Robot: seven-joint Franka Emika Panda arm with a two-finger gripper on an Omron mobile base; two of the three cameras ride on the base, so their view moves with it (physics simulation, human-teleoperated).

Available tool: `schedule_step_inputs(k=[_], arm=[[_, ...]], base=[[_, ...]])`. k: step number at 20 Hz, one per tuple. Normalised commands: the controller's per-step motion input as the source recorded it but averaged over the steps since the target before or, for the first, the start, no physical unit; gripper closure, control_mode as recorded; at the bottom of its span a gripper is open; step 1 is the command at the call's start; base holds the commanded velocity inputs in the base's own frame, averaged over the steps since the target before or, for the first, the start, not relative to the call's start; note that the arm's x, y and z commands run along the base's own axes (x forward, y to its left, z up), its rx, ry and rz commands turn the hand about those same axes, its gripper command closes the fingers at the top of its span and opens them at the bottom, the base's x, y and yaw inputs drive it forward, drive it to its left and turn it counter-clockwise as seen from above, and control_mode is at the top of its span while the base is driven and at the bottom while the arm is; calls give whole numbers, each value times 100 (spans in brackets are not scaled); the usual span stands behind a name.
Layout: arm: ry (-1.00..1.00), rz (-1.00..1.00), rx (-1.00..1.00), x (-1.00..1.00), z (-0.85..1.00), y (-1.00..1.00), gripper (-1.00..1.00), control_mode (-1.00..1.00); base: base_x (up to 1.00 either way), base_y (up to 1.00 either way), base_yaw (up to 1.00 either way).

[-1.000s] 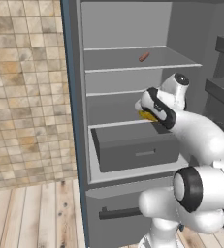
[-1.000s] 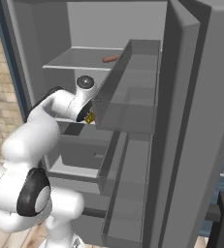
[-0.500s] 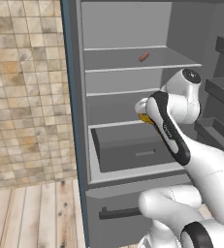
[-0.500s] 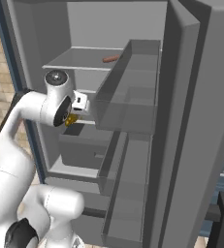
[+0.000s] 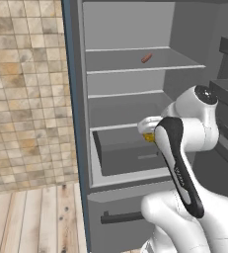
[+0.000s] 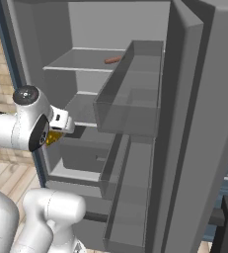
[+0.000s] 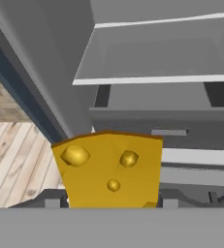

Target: Retrieve the sausage and cheese from the fridge and place them on the cutting board on the counter.

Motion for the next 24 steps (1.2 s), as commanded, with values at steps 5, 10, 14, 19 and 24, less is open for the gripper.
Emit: schedule_step_inputs(k=[5,10,14,19,24], arm=[[0,0,0,0,0,0,100,-100],[0,0,0,0,0,0,100,-100],[0,0,0,0,0,0,100,-100],[0,0,0,0,0,0,100,100],[0,0,0,0,0,0,100,100]], base=[[0,0,0],[0,0,0],[0,0,0],[0,0,0],[0,0,0]])
